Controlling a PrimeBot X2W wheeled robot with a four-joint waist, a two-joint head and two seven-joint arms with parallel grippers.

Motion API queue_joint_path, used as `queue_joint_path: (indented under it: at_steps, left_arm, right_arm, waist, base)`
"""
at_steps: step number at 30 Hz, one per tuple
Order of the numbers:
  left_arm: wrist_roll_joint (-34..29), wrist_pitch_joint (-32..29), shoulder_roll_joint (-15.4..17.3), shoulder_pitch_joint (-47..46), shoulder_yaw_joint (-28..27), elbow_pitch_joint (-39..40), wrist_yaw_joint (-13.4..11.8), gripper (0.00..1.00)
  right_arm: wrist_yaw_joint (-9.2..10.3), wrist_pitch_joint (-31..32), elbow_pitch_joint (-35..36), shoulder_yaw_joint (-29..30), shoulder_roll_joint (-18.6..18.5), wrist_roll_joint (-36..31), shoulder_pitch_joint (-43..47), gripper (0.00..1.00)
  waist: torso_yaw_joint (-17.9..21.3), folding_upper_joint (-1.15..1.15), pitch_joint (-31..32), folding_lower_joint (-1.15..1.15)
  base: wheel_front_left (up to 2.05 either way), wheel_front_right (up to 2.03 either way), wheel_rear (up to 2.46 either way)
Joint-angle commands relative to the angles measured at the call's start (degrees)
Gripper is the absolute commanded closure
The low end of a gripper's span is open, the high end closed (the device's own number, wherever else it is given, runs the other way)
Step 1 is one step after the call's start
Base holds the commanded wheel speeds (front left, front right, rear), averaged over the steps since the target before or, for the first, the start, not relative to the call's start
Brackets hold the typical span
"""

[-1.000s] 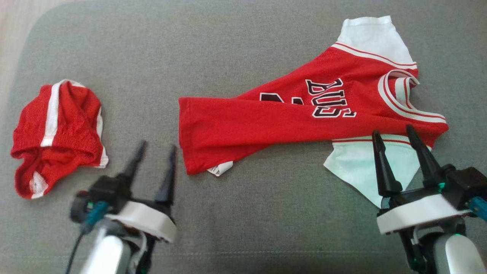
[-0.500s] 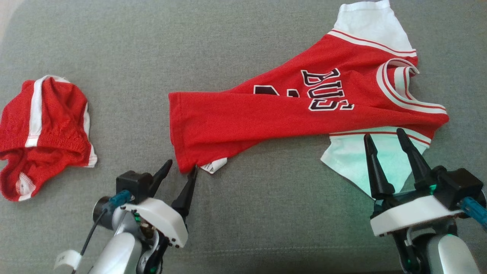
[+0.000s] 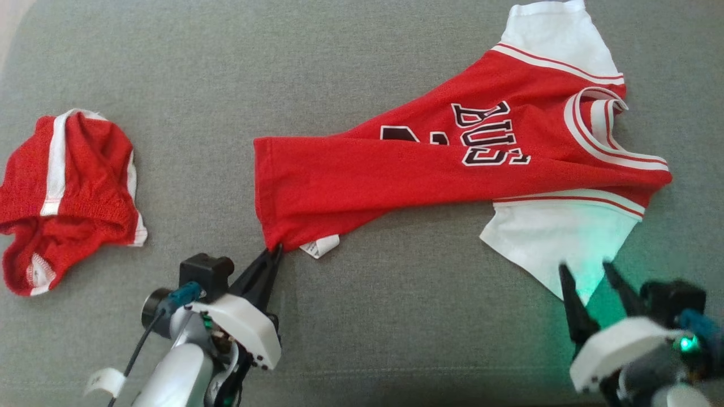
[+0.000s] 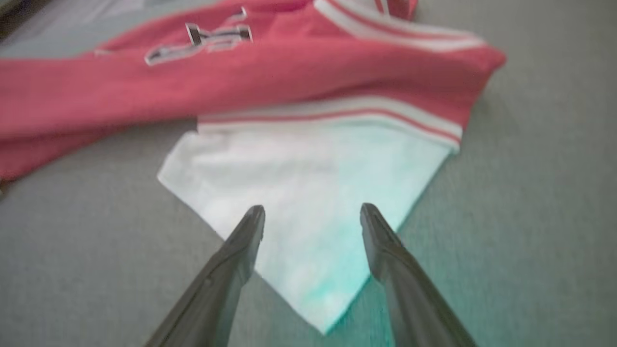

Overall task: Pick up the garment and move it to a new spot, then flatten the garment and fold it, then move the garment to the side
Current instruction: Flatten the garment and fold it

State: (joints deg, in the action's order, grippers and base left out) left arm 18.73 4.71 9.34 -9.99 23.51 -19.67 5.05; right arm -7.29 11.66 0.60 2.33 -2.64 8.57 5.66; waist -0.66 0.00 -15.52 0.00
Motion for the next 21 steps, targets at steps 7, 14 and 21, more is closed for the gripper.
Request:
queue_joint_path:
  at_steps: [7, 14, 21]
  left_arm:
    - [-0.8, 0.0, 2.1, -1.2, -1.3, 4.8, -1.0, 1.00]
    - [-0.6, -0.3, 2.4, -1.4, -1.1, 6.7, -1.3, 1.00]
    - [-0.7, 1.0, 3.1, -1.1, -1.5, 8.5, -2.1, 1.00]
  right_arm:
    - [-0.20, 4.6, -0.7, -0.3, -0.3, 2.2, 1.2, 0.00]
    - [-0.20, 8.0, -4.0, -0.3, -0.2, 4.2, 1.0, 0.00]
    - [-0.20, 11.4, -3.0, -0.3, -0.2, 6.1, 2.3, 1.00]
  waist:
    - [-0.2, 0.00, -0.8, 0.00]
    - [-0.9, 0.00, -1.7, 0.00]
    - [-0.6, 0.00, -1.3, 0.00]
  base:
    - [0.00, 0.00, 0.00]
    - [0.00, 0.00, 0.00]
    - [0.00, 0.00, 0.00]
